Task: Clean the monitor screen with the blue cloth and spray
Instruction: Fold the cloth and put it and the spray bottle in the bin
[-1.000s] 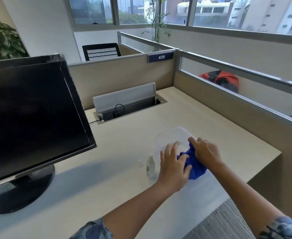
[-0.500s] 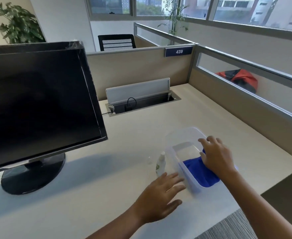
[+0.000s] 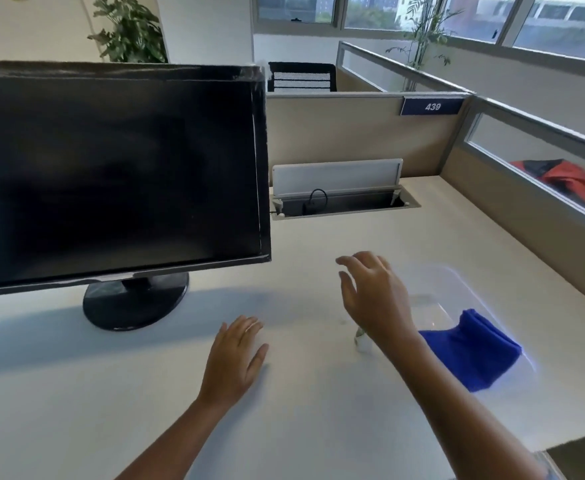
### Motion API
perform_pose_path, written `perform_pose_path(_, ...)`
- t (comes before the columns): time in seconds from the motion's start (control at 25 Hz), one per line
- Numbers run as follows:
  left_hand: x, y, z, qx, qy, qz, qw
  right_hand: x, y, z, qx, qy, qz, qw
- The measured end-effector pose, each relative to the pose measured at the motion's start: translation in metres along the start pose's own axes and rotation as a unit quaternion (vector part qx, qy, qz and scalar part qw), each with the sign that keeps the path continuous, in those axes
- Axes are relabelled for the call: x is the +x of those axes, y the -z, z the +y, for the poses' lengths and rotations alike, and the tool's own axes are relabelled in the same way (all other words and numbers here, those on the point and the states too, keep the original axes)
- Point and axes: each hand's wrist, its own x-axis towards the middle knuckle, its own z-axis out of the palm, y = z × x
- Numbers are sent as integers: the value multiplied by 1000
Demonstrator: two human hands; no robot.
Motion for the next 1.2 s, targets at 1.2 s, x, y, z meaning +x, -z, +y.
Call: perform_pose_path(1.2,-20,-13,-13,1,69,-13,998,-13,-3,24,85,-32,86,992)
